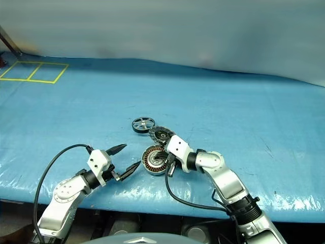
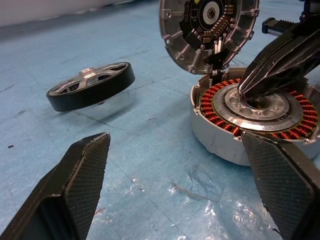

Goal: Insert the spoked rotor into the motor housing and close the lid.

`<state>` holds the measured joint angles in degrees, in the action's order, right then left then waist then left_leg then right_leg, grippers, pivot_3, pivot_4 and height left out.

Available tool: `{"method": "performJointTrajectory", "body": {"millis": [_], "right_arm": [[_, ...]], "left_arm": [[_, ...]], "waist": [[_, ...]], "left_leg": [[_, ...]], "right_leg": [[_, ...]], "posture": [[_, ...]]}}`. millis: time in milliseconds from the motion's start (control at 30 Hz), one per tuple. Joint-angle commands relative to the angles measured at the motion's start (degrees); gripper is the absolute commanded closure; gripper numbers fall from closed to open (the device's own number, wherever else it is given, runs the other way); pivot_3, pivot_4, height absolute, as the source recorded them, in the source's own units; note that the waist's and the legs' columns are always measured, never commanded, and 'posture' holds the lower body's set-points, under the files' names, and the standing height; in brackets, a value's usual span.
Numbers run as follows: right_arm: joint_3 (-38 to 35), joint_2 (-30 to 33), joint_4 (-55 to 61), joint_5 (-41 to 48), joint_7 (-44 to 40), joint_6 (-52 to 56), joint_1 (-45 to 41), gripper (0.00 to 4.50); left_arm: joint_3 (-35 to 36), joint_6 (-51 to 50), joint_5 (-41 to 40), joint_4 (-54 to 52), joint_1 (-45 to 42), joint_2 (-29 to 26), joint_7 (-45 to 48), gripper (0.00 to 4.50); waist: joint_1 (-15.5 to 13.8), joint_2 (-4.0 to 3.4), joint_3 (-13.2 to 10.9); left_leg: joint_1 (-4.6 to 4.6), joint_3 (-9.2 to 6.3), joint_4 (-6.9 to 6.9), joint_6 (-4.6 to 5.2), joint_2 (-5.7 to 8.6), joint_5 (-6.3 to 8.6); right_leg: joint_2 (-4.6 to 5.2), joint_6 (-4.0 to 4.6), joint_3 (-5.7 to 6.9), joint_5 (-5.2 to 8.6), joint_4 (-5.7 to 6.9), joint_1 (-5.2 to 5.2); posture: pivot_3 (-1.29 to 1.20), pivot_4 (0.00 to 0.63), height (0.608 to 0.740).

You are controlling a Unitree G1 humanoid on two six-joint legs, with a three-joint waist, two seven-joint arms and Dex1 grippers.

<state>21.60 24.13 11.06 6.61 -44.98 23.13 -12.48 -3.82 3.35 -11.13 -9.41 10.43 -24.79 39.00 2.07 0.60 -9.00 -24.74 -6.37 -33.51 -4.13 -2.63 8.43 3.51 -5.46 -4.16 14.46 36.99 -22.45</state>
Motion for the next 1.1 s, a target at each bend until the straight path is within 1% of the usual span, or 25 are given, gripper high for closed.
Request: {"method": "performJointTrajectory", "body": {"millis": [33, 133, 167, 367, 467, 533, 600, 733, 800, 900, 967, 1033, 1100], "right_arm": [[1.03, 1.00, 0.96, -1.01, -0.87, 0.15, 0.06, 4.46], [3.20, 2.71, 0.28, -5.21, -0.18, -1.05, -0.34, 4.46], [3.08, 2.49, 0.44, -4.77, -0.36, -1.28, -0.21, 4.46], [0.60, 0.50, 2.13, -1.13, -0.20, -1.67, 0.45, 4.46], [-2.10, -1.28, 4.32, 2.86, -0.26, -1.24, 1.32, 4.46], [-3.66, -1.84, 6.11, 5.61, -0.74, -0.61, 2.28, 4.46], [-5.37, -1.58, 8.44, 8.32, -1.45, -0.21, 4.17, 4.46], [-7.48, -0.57, 11.02, 10.37, -1.16, -0.54, 7.27, 4.46], [-8.48, 0.09, 11.53, 10.19, -0.50, -1.55, 9.26, 4.46], [-9.52, 0.68, 12.41, 9.93, 0.89, -2.07, 12.07, 4.46], [-9.64, 0.83, 12.67, 9.50, 1.62, -2.42, 12.94, 4.46], [-9.76, 0.61, 12.79, 9.30, 2.64, -2.72, 13.97, 4.46], [-9.97, 0.47, 13.11, 8.99, 3.89, -2.99, 15.28, 4.46]], "left_arm": [[-0.07, 1.40, 0.18, -1.74, -0.13, 0.04, 0.05, 0.00], [-0.12, 1.44, 0.21, -1.75, -0.08, 0.04, -0.02, 0.00], [-0.12, 1.45, 0.20, -1.72, -0.10, 0.04, -0.02, 0.00], [0.33, 1.88, -0.10, -1.46, 0.09, 0.30, -0.36, 0.00], [2.13, 1.07, -1.67, -1.63, -0.49, 0.36, -0.90, 0.00], [3.81, -1.20, -2.24, -1.55, -1.62, -0.48, -1.54, 0.00], [5.30, -4.53, -1.79, -0.83, -3.58, -2.97, -1.35, 0.00], [6.68, -9.23, -2.49, 2.42, -11.73, -8.81, 2.40, 0.00], [5.72, -10.79, -2.20, 6.05, -18.24, -11.56, 5.97, 0.00], [2.70, -12.96, -2.72, 12.95, -28.86, -14.83, 15.25, 0.00], [1.36, -13.31, -2.04, 16.27, -32.96, -15.77, 18.33, 0.00], [-1.40, -12.76, 0.14, 22.61, -39.24, -16.68, 23.00, 0.00], [-6.49, -11.91, 4.83, 32.16, -48.15, -17.33, 28.87, 0.00]], "waist": [[-0.01, 0.00, 0.00], [0.00, 0.00, 0.01], [-0.01, 0.01, 0.01], [0.00, 0.01, 0.01], [0.02, 0.00, 0.00], [0.01, 0.00, 0.00], [-0.10, 0.01, -0.01], [-0.33, 0.01, -0.02], [-0.62, 0.01, -0.03], [-0.66, 0.01, -0.03], [-0.37, -0.01, -0.03], [0.03, -0.01, -0.04], [0.04, 0.00, -0.06]], "left_leg": [[0.00, 0.00, 0.00, 0.00, 0.00, 0.00], [0.00, 0.00, 0.00, 0.00, 0.00, 0.00], [0.01, 0.00, 0.00, 0.00, 0.00, 0.00], [0.02, 0.00, 0.00, 0.00, 0.00, 0.00], [-0.01, 0.00, 0.00, 0.00, 0.00, 0.00], [-0.04, 0.00, 0.00, 0.00, 0.00, 0.00], [-0.05, 0.00, 0.00, 0.00, -0.01, 0.00], [-0.04, -0.02, -0.01, 0.00, 0.00, 0.00], [-0.05, -0.02, -0.03, 0.00, 0.00, 0.00], [-0.08, -0.02, -0.03, 0.00, 0.00, -0.01], [-0.14, -0.01, -0.02, 0.00, 0.00, -0.01], [-0.24, 0.02, 0.02, 0.01, 0.01, -0.02], [-0.30, -0.02, 0.06, 0.02, -0.02, -0.02]], "right_leg": [[0.00, 0.00, 0.00, 0.00, 0.00, 0.00], [0.00, 0.00, -0.01, 0.00, 0.00, 0.01], [0.00, 0.00, 0.00, 0.00, 0.00, 0.01], [0.00, 0.00, 0.00, 0.00, 0.00, 0.02], [0.00, 0.00, -0.01, 0.00, 0.00, 0.00], [0.00, 0.00, -0.01, 0.00, 0.01, 0.00], [-0.01, 0.00, 0.00, 0.00, 0.03, 0.00], [-0.01, 0.00, 0.01, 0.00, 0.02, -0.02], [-0.01, 0.00, 0.01, 0.00, 0.02, -0.01], [-0.02, -0.01, 0.03, 0.00, 0.02, -0.04], [-0.02, -0.01, 0.02, 0.00, 0.00, -0.04], [-0.02, -0.02, 0.00, -0.01, 0.02, 0.08], [-0.08, -0.03, 0.01, -0.01, 0.06, 0.00]], "posture": [[0.00, 0.150, 0.740], [0.00, 0.150, 0.740], [0.00, 0.150, 0.740], [0.00, 0.150, 0.740], [0.00, 0.150, 0.740], [0.00, 0.150, 0.740], [0.00, 0.150, 0.740], [0.00, 0.150, 0.740], [0.00, 0.150, 0.740], [0.00, 0.150, 0.740], [0.00, 0.150, 0.740], [0.00, 0.150, 0.740], [0.00, 0.150, 0.740]]}}
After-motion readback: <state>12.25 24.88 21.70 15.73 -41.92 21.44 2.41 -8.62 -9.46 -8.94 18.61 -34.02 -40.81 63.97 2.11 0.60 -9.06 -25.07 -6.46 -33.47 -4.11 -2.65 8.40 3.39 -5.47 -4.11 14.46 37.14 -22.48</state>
